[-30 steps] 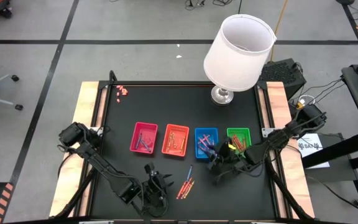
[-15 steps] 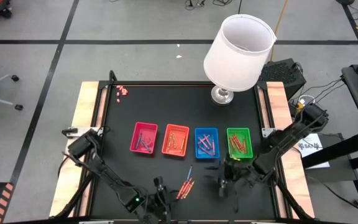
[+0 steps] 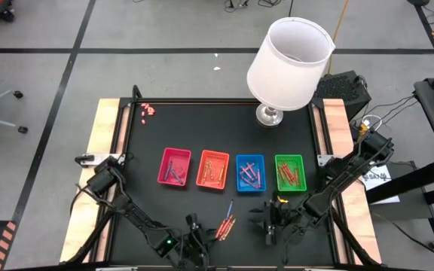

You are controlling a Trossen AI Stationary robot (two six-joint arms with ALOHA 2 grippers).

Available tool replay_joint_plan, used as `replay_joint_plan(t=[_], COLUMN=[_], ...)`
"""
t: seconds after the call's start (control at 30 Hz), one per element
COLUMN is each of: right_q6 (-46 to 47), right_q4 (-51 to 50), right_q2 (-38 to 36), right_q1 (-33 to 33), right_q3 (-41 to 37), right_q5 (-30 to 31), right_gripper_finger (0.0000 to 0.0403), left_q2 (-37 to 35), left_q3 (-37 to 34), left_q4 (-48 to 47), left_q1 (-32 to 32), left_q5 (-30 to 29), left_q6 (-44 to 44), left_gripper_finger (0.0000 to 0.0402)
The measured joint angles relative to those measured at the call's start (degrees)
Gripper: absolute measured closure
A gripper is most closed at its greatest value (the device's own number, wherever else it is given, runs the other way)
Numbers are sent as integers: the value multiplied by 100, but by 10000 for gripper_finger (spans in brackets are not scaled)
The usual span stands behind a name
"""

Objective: Sort crayons
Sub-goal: Put the orange crayon into the green bin

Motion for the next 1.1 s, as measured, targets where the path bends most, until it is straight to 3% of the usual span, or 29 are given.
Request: replay_joint_plan(t=[0.37, 0.8, 1.1], right_q6=[-236, -250, -252], right_q4=[392, 419, 418], right_q2=[121, 121, 121], right_q1=[0, 0, 0], right_q3=[0, -2, -2], right_q5=[-6, -6, -6], right_gripper_finger=[273, 273, 273], left_q2=[0, 671, 586], left_q3=[0, -4, 2], left_q4=[-33, 772, 83], left_q1=[-33, -83, -77], left_q5=[193, -190, -408], left_q6=[-305, -303, -307], left_gripper_finger=[260, 260, 260])
